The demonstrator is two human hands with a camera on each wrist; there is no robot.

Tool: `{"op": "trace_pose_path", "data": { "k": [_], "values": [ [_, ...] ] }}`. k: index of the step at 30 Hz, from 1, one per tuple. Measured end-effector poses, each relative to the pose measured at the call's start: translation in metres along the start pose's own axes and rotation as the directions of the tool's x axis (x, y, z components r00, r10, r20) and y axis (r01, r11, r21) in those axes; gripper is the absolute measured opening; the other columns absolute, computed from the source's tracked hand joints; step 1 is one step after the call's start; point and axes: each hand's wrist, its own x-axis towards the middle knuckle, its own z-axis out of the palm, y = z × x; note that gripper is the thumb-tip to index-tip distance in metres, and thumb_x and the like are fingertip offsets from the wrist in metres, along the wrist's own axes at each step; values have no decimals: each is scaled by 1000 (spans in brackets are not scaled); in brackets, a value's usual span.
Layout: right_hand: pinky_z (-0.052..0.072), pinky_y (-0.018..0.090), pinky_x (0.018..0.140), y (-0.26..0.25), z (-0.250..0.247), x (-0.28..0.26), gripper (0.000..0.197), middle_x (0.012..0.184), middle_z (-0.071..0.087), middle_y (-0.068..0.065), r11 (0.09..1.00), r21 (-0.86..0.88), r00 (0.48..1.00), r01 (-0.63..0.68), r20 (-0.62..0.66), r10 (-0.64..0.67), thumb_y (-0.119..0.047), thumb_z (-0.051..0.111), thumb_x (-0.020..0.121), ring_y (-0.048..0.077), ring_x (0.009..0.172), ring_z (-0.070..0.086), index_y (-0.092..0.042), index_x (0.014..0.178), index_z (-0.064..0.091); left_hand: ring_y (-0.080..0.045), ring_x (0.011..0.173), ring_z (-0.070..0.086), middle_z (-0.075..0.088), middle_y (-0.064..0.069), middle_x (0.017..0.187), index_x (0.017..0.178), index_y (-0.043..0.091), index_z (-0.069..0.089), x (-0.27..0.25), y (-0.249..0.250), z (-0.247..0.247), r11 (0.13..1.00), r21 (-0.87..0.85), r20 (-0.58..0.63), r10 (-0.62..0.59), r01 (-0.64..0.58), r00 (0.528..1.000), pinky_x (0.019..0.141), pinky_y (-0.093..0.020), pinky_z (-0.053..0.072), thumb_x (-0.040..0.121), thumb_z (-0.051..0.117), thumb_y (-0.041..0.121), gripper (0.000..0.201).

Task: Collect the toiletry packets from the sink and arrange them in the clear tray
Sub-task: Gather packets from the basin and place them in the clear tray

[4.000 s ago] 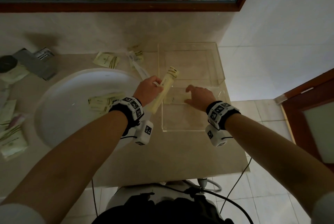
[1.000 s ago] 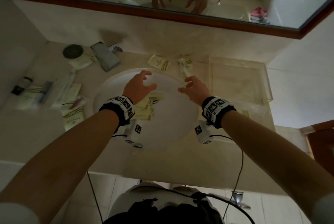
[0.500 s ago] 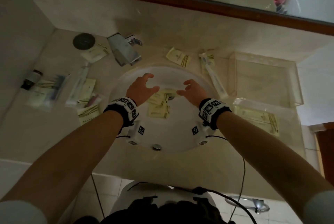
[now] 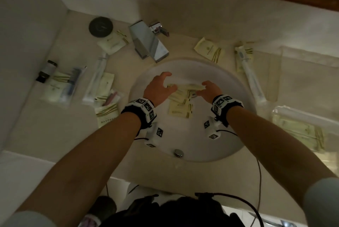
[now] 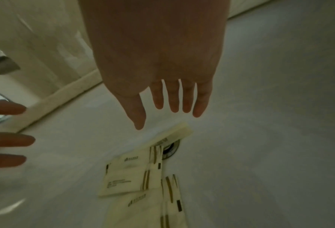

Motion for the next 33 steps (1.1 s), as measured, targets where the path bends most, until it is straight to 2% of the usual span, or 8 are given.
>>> {"op": "trace_pose_path", "data": {
  "k": [3, 8, 12, 16, 21, 23, 26, 33],
  "values": [
    [37, 41, 108, 0, 8, 13, 70, 146, 41, 12, 998, -57, 1000, -3, 31, 5, -38, 67, 84, 33, 132, 40, -17, 143, 38, -23, 121, 49, 47, -7, 136, 134, 33, 44, 4, -5, -2, 1000, 4, 7, -13, 13, 1000, 99, -33, 41, 86, 63, 45, 53],
    [33, 40, 111, -2, 18, 29, 73, 150, 36, 11, 992, -127, 996, -13, 84, 23, -35, 67, 85, 33, 137, 35, -17, 147, 32, -22, 122, 49, 47, -6, 136, 134, 33, 44, 8, -11, 0, 1000, 6, 17, -24, 24, 1000, 99, -32, 39, 86, 64, 43, 53],
    [31, 40, 113, -2, 25, 38, 68, 153, 31, 11, 981, -193, 995, -20, 91, 38, -34, 59, 91, 33, 138, 33, -16, 149, 28, -22, 122, 49, 47, -6, 137, 134, 31, 45, 11, -13, 2, 997, -49, 5, -53, 53, 999, 101, -34, 40, 86, 64, 42, 53],
    [36, 43, 108, -1, 30, 41, 56, 149, 31, 17, 965, -260, 997, -23, 63, 40, -29, 49, 96, 38, 132, 36, -13, 146, 33, -23, 121, 49, 48, -6, 136, 133, 31, 46, 12, -14, 7, 996, -60, 6, -69, 70, 998, 100, -34, 41, 85, 65, 41, 53],
    [43, 46, 101, 2, 32, 41, 53, 140, 35, 21, 944, -329, 998, 25, 66, -3, -38, 49, 92, 40, 121, 46, -16, 139, 40, -22, 120, 50, 49, -6, 134, 133, 30, 46, 12, -18, 7, 995, -42, 13, -85, 85, 996, 98, -32, 40, 85, 64, 40, 52],
    [45, 46, 99, 5, 33, 40, 50, 138, 36, 22, 941, -336, 996, 23, 84, 6, -37, 46, 91, 40, 117, 49, -15, 136, 44, -22, 119, 50, 49, -6, 133, 133, 30, 46, 12, -19, 7, 995, -35, 12, -91, 91, 996, 96, -31, 39, 85, 64, 40, 51],
    [45, 47, 99, 9, 36, 35, 47, 135, 37, 21, 945, -327, 997, -16, 62, 38, -29, 46, 91, 39, 117, 49, -13, 134, 45, -23, 119, 50, 49, -6, 134, 132, 30, 47, 13, -19, 6, 994, -36, 9, -102, 102, 995, 96, -31, 40, 85, 65, 39, 51],
    [44, 45, 93, 9, 39, 28, 46, 133, 42, 20, 933, -357, 999, -45, 5, 49, -29, 52, 91, 38, 120, 46, -7, 131, 45, -23, 118, 50, 49, -7, 134, 131, 28, 47, 12, -14, 5, 993, -51, 8, -106, 106, 994, 100, -35, 42, 85, 65, 36, 50]
  ]
}}
